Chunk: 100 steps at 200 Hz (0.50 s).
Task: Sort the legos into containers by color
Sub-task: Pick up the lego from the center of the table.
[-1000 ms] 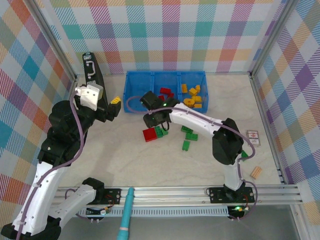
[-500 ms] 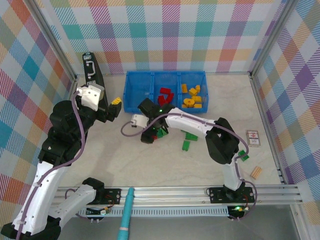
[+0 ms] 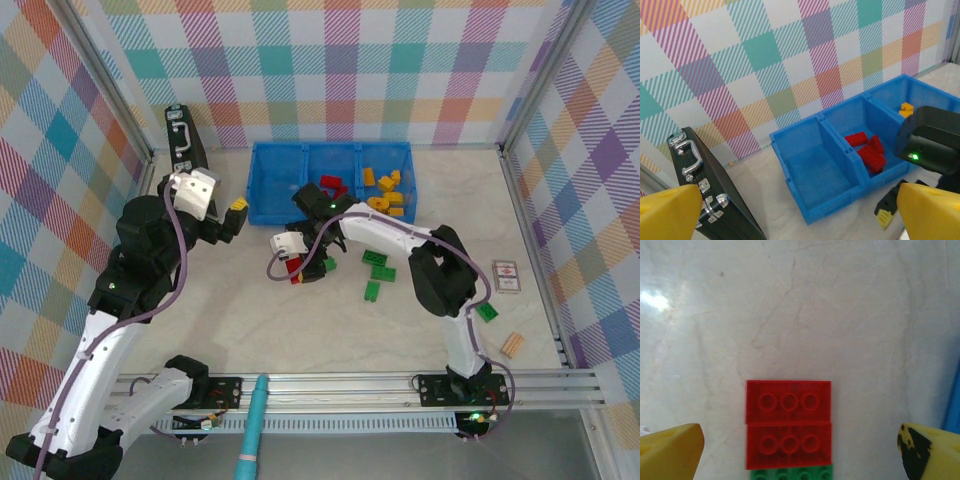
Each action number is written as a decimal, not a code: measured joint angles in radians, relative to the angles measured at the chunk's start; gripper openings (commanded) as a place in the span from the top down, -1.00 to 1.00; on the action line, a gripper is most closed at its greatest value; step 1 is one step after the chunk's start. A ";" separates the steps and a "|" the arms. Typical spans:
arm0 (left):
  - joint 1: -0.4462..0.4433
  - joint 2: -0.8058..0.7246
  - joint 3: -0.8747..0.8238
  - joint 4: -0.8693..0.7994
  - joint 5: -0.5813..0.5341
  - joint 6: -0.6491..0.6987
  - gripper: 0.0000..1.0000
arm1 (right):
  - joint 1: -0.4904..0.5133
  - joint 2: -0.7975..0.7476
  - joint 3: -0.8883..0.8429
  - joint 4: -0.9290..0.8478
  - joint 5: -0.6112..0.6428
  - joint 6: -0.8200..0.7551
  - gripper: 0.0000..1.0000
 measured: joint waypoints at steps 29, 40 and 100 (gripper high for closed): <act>0.000 0.013 -0.013 0.000 -0.011 0.011 -0.99 | -0.016 0.043 0.029 -0.004 0.009 -0.061 -0.97; 0.000 0.019 -0.013 0.000 -0.014 0.014 -1.00 | -0.022 0.050 0.029 -0.005 0.012 -0.074 -0.97; 0.008 0.053 -0.014 0.008 -0.016 0.026 -0.99 | -0.031 0.060 0.019 -0.006 0.016 -0.059 -0.98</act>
